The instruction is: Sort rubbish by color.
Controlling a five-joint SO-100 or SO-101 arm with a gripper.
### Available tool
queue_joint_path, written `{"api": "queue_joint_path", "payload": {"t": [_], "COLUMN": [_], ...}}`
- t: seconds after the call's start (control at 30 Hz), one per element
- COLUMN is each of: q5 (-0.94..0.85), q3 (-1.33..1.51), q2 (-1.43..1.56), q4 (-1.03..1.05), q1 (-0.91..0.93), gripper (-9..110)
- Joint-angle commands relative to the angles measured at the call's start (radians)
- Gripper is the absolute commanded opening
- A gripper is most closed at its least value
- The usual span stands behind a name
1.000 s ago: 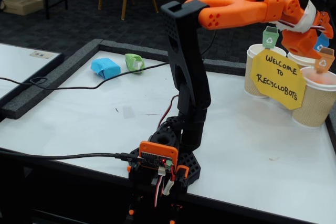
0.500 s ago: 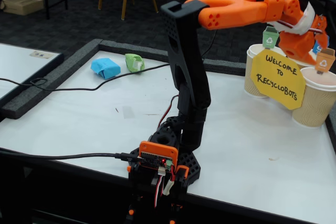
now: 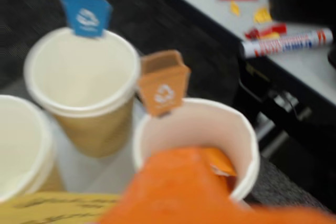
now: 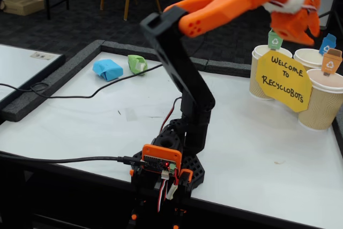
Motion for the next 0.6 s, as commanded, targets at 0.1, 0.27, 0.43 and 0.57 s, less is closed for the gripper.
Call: {"api": "queue_joint_path", "payload": {"t": [0.1,0.27,0.43,0.57], "q5": [-0.006,-0.006,-0.006,-0.006], "q3": [0.034,0.126,0.219,0.252], "q2": [0.314,0.482,0.635,0.687], "q4": [0.091,0.176,0.236,0.299], "q1": [-0.146,-0.238,-0.301,-0.35], "gripper": [0,0,0,0]}}
